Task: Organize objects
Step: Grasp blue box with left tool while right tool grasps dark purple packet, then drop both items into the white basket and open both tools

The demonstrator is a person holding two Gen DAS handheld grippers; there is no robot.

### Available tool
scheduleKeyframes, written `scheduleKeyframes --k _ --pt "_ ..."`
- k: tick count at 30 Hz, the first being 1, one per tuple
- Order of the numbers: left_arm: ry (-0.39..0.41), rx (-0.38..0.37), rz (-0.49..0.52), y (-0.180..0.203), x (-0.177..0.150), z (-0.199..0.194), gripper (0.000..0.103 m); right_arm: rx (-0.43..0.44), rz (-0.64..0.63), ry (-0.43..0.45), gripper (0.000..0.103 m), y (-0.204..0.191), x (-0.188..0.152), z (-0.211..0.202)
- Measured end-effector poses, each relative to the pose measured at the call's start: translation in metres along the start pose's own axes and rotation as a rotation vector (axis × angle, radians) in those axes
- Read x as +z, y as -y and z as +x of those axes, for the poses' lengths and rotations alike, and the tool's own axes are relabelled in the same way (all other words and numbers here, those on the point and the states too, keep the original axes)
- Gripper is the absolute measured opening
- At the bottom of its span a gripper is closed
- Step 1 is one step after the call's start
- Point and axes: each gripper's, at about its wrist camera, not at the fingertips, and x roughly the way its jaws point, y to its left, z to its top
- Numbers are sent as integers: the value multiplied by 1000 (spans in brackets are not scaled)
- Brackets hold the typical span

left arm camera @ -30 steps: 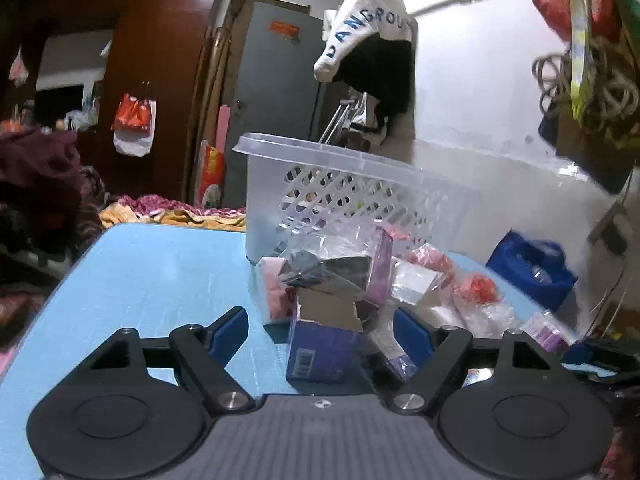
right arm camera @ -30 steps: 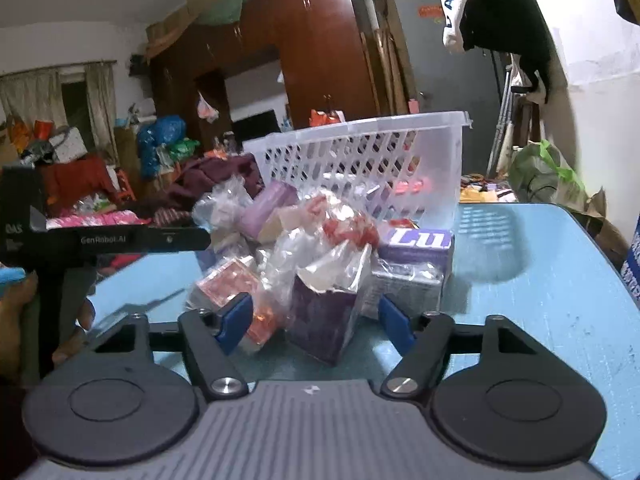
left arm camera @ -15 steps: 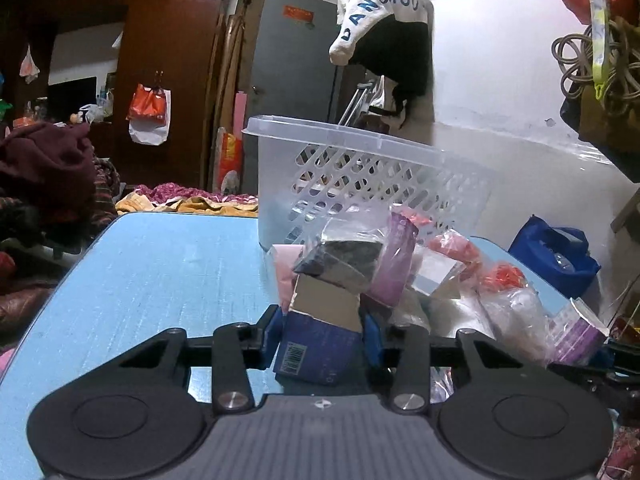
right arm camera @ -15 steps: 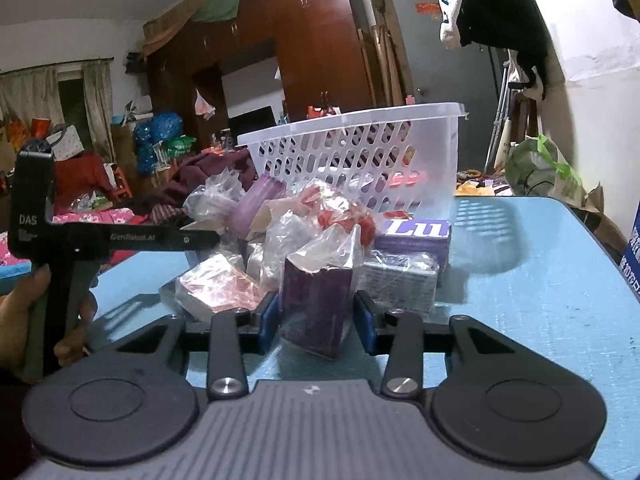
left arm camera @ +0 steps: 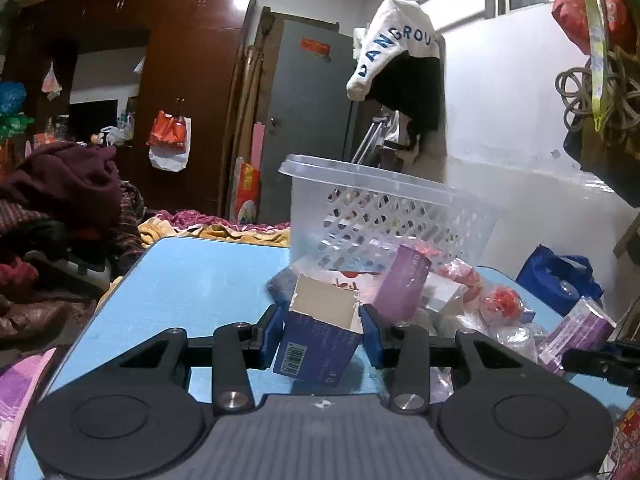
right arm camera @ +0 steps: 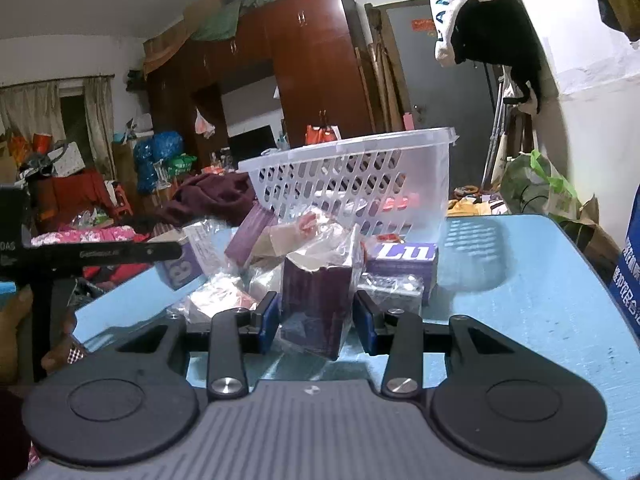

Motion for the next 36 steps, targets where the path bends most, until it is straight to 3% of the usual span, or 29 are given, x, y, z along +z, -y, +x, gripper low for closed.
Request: scheduleKeyframes --k 9,14,21,25,28,29,30,31,32,33,36 --pt "48 -73 -93 -21 5 -24 46 -3 5 35 44 -3 11 -11" --pt "97 -170 -127 -16 43 -20 46 23 -19 78 44 -3 44 -2" --pt "92 -259 -153 15 137 52 46 30 -79 151 44 13 142 55" --pt "21 -238 -170 28 162 106 46 -21 -94 71 43 21 170 103" --pt "-14 -213 -170 31 160 135 47 -54 -114 15 44 27 167 126" --pt "-22 -204 -165 31 159 142 48 -73 -129 6 49 27 165 133" --pt "-45 -184 -164 31 158 151 59 -84 -134 -13 69 28 163 139" --pt "-72 -157 -169 30 157 157 70 -104 -126 -28 82 29 162 142" --pt "-88 -144 -172 27 155 158 71 -130 -111 -14 99 31 161 140" --pt "-91 -147 -172 24 151 155 71 -138 -92 10 103 32 160 134" --pt "-24 -205 -142 15 137 117 72 -63 -20 -1 103 35 150 104"
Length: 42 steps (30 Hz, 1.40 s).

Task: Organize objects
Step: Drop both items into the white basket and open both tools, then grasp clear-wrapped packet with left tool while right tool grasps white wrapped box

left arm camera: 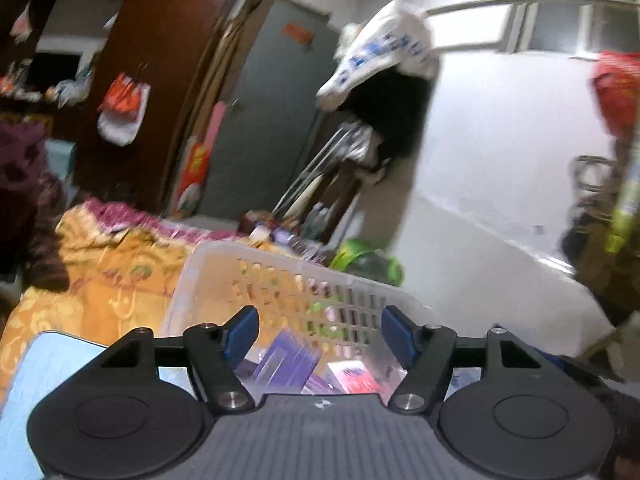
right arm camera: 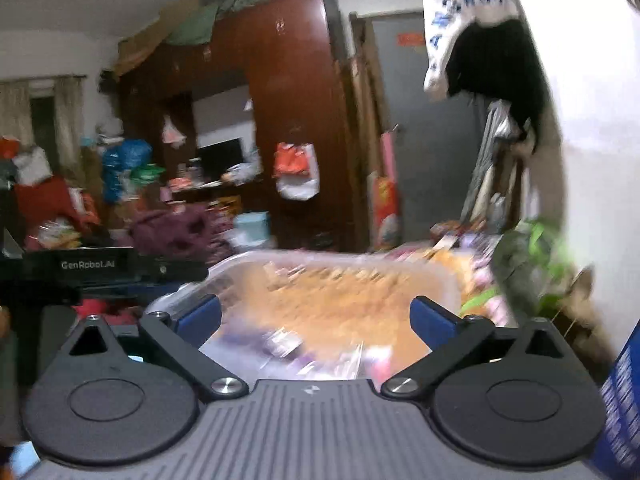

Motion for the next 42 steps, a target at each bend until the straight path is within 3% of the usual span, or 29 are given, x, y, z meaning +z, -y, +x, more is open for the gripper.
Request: scheduleKeyframes --k 3,7,9,11,16,19,22,29,32,33,35,36,42 --pt "44 -11 61 5 -35 -50 84 -25 18 17 103 -3 -34 -40" --pt "51 -17 97 2 -105 -102 86 -88 32 -38 103 0 -101 -74" --pt "48 -33 67 -4 -131 -117 86 -58 87 -67 103 3 -131 -86" --pt "33 -45 60 -7 -148 -126 86 -9 145 -40 103 7 -148 -95" --pt "-20 4 102 -4 -163 -117 86 -92 61 -92 98 0 -149 -83" --pt "-50 15 81 -7 -163 -109 86 -80 60 -127 93 -2 -146 -72" --pt "-65 71 105 -6 -171 -105 86 -87 36 -148 92 -8 -144 -59" --pt "-90 117 150 -1 -178 -99 86 -158 -45 -213 92 -17 -146 -40" --pt "-95 130 170 5 -179 -97 85 -149 -51 -224 76 -16 -151 -40" --pt "-95 124 172 6 -180 -97 84 -139 -38 -211 70 -14 -151 -44" --pt "-90 124 191 10 -183 -94 61 -127 -19 -189 70 -11 -153 -50" --pt "-88 129 211 12 -184 -94 42 -128 -12 -172 70 -9 -155 -55" --pt "8 120 258 18 -192 -114 41 -111 20 -65 70 -4 -161 -93"
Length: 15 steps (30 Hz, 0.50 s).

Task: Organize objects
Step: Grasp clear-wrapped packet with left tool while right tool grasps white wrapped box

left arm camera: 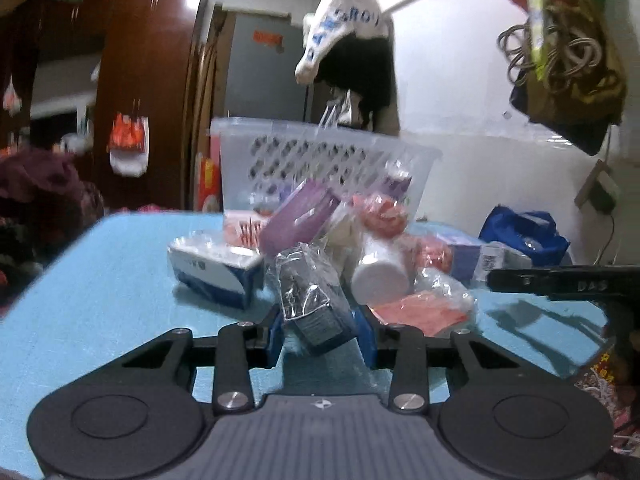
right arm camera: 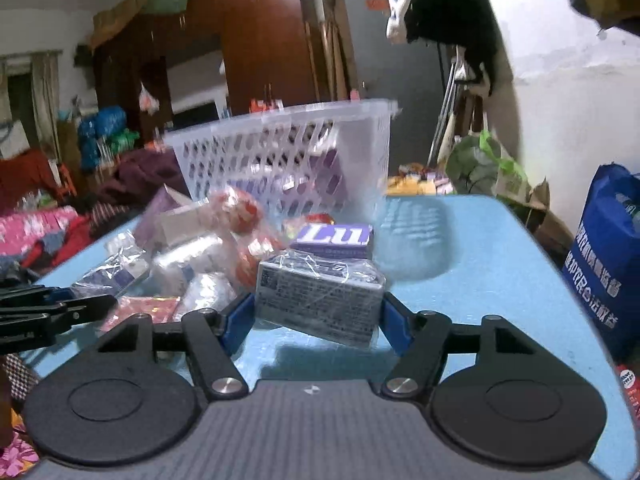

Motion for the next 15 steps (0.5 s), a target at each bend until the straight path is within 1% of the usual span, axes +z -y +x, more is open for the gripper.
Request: scheduleKeyframes --k 3,7,10,15 --pt "46 4 -10 -3 1 -13 41 -2 0 42 70 3 -2 -14" --pt "68 7 -31 -9 11 -19 41 -13 16 70 70 9 2 -17" --pt "80 -9 -49 -14 18 -20 41 -6 46 88 70 14 8 -18" --pt "97 -29 -78 -23 28 -18 42 -4 48 132 70 16 19 -29"
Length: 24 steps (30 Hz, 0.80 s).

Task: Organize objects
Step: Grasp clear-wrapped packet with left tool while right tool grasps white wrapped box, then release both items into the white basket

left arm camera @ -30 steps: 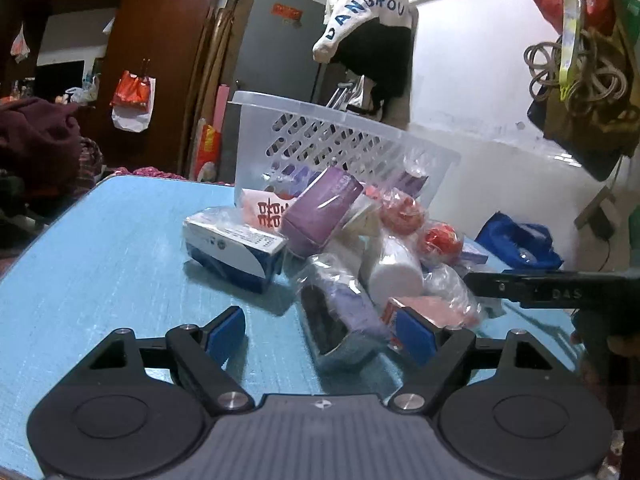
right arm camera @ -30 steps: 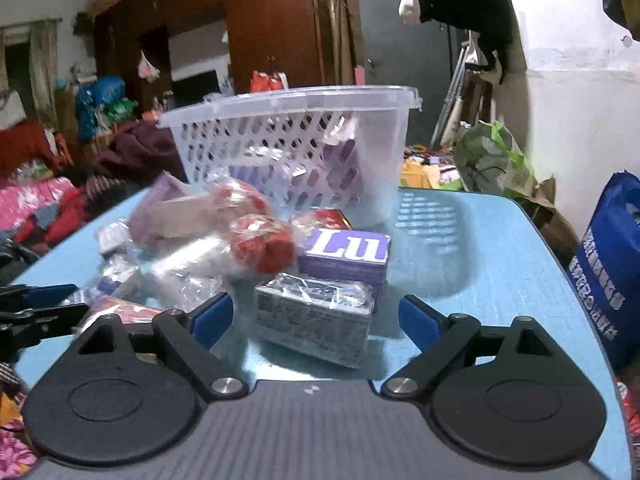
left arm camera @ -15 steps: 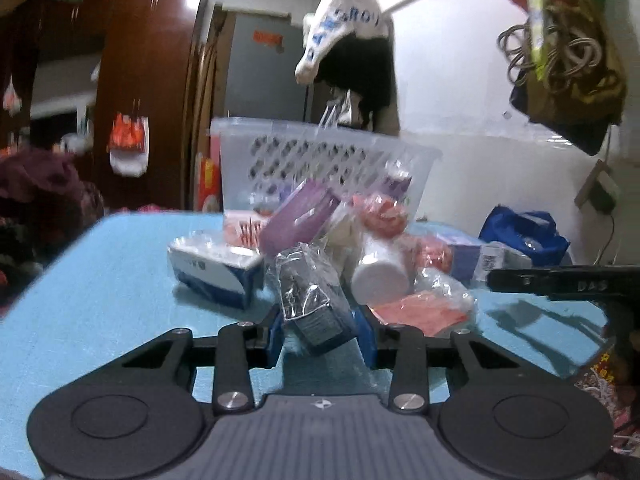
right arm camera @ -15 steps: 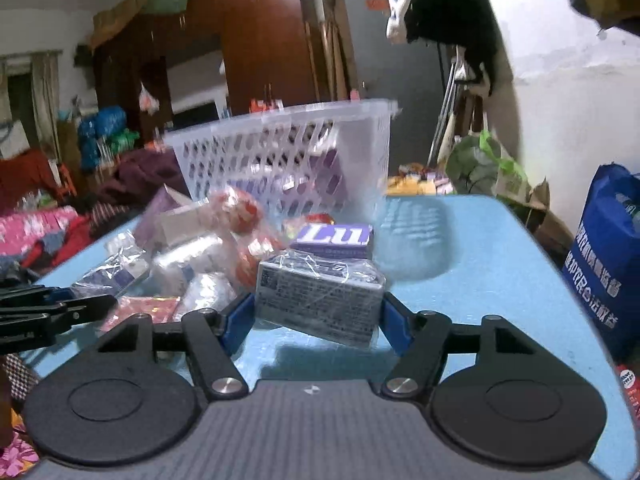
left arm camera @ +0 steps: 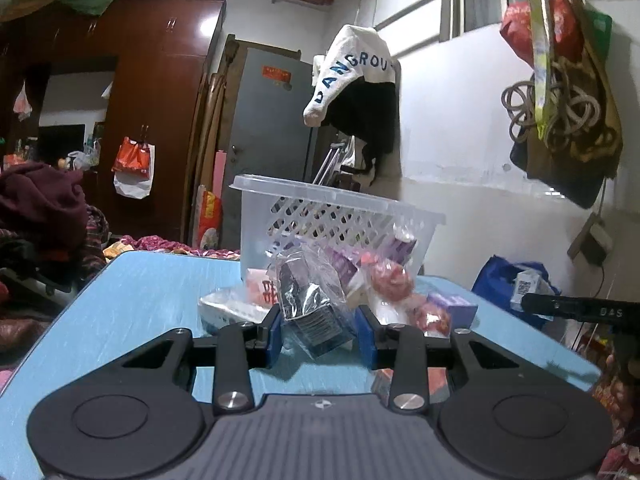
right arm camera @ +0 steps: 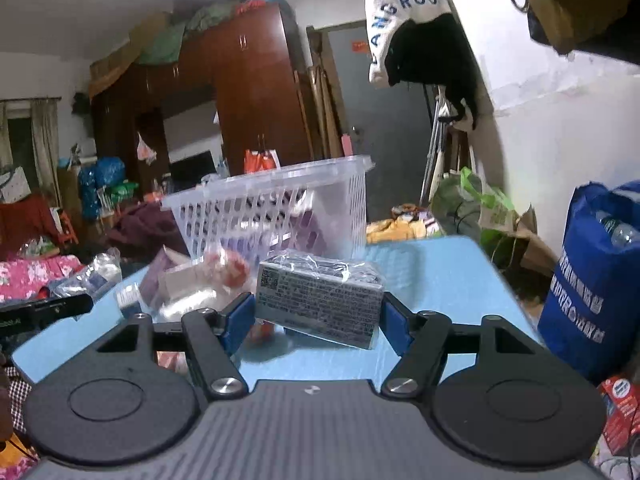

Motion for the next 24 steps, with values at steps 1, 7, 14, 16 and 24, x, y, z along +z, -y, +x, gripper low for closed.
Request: scheduleKeyframes --k 1,7,14,16,24 --pt "3 2 -2 -2 2 1 42 4 -1 6 70 0 3 0" --pt "7 2 -24 -10 5 2 42 7 -13 15 70 -2 11 6" --pt "60 -65 -10 -5 52 21 42 59 -90 42 70 -23 50 26" --pt "80 -81 -6 0 86 40 42 94 -126 60 70 -36 80 47" --pt "-38 12 27 6 157 155 42 35 -227 -24 70 -60 144 147"
